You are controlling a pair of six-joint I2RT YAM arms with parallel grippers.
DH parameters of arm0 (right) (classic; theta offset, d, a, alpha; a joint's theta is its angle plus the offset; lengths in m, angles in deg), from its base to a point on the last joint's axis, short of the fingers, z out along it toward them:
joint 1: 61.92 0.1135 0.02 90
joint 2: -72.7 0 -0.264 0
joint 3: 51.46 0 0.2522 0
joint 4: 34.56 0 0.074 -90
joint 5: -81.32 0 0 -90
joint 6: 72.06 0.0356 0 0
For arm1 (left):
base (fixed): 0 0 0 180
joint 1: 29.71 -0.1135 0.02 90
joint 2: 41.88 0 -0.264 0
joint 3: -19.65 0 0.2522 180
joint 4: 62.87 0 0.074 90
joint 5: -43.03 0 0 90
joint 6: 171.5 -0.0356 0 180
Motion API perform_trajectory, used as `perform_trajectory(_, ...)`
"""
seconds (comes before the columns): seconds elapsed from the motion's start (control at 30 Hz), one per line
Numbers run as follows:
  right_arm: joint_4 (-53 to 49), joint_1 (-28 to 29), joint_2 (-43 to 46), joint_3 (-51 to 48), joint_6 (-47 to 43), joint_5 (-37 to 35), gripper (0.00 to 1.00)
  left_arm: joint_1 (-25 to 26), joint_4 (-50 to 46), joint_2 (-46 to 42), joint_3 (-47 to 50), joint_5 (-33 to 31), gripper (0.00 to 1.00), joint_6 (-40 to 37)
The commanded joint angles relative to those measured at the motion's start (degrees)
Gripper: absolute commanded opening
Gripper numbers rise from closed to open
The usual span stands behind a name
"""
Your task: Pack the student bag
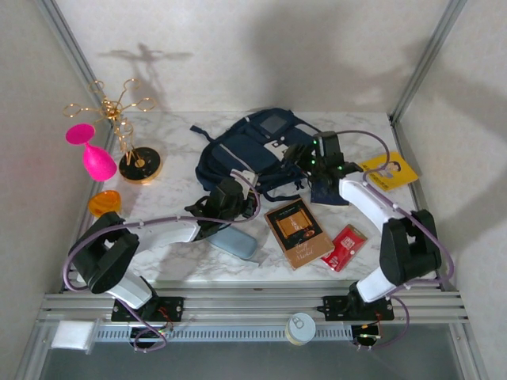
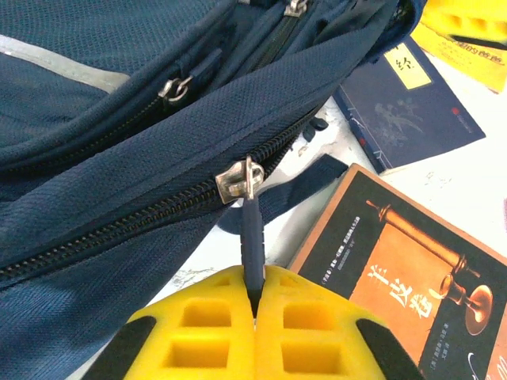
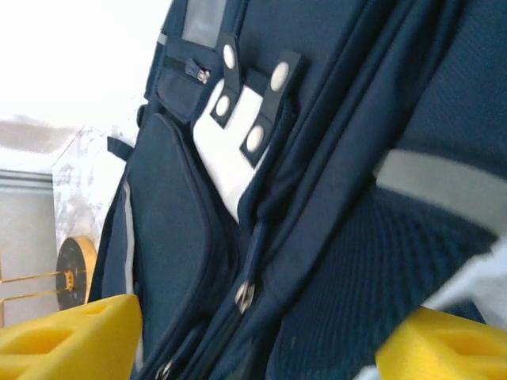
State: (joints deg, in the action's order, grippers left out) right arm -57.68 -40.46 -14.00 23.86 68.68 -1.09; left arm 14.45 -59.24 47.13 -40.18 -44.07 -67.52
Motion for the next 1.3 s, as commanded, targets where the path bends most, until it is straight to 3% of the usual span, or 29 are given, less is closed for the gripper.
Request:
perform_trajectory(0.0, 0.8, 0.1, 4.0, -4.9, 2.4, 4.8, 0.82, 0.2, 1.8, -0.2, -2.7, 1.2, 0.00, 0.6)
perform_trajectory(0.1, 6.2, 3.0, 4.5, -8.9, 8.3, 8.3, 0.86, 0.2, 1.6, 0.4, -3.3, 1.0, 0.00, 0.7)
perform_trajectory(0.2, 10.9, 6.5, 3.3, -10.0, 13.4, 6.8, 0.88, 0.2, 1.6, 1.3, -4.3, 2.9, 0.00, 0.5)
perform_trajectory(0.4, 15.8, 8.0, -3.8, -9.0, 20.8, 1.6, 0.87, 0.2, 0.4, 3.4, -6.8, 4.5, 0.00, 0.6)
perform_trajectory(0.5, 19.2, 7.8, -6.2, -9.4, 23.5, -0.1, 0.77, 0.2, -0.5, 3.9, -7.3, 4.8, 0.00, 0.0)
perform_trajectory(0.6, 21.1, 7.8, -6.8, -8.9, 22.1, -4.5, 0.53, 0.2, -1.0, 3.8, -7.3, 4.4, 0.00, -0.2)
perform_trajectory(0.73, 20.4, 7.8, -8.1, -5.5, 16.5, -4.5, 0.16, 0.1, -3.1, 3.1, -7.1, 3.1, 0.00, -0.5)
perform_trajectory(0.8, 19.2, 8.1, -8.4, -4.0, 13.2, -4.0, 0.06, -0.1, -4.4, 2.3, -6.6, 1.8, 0.00, -0.4)
perform_trajectory(1.0, 17.2, 6.4, -6.5, -2.7, -1.0, 1.3, 0.00, -2.4, -6.5, -3.4, 0.1, -0.9, 0.00, 1.0)
perform_trajectory(1.2, 17.1, -0.3, -7.0, 0.3, -11.1, 14.2, 0.00, -4.2, -6.5, -8.1, 7.8, -0.3, 0.00, 1.7)
perform_trajectory(1.27, 14.8, -1.9, -8.7, 3.0, -14.3, 15.2, 0.00, -5.1, -6.9, -8.6, 8.4, 0.1, 0.00, 1.3)
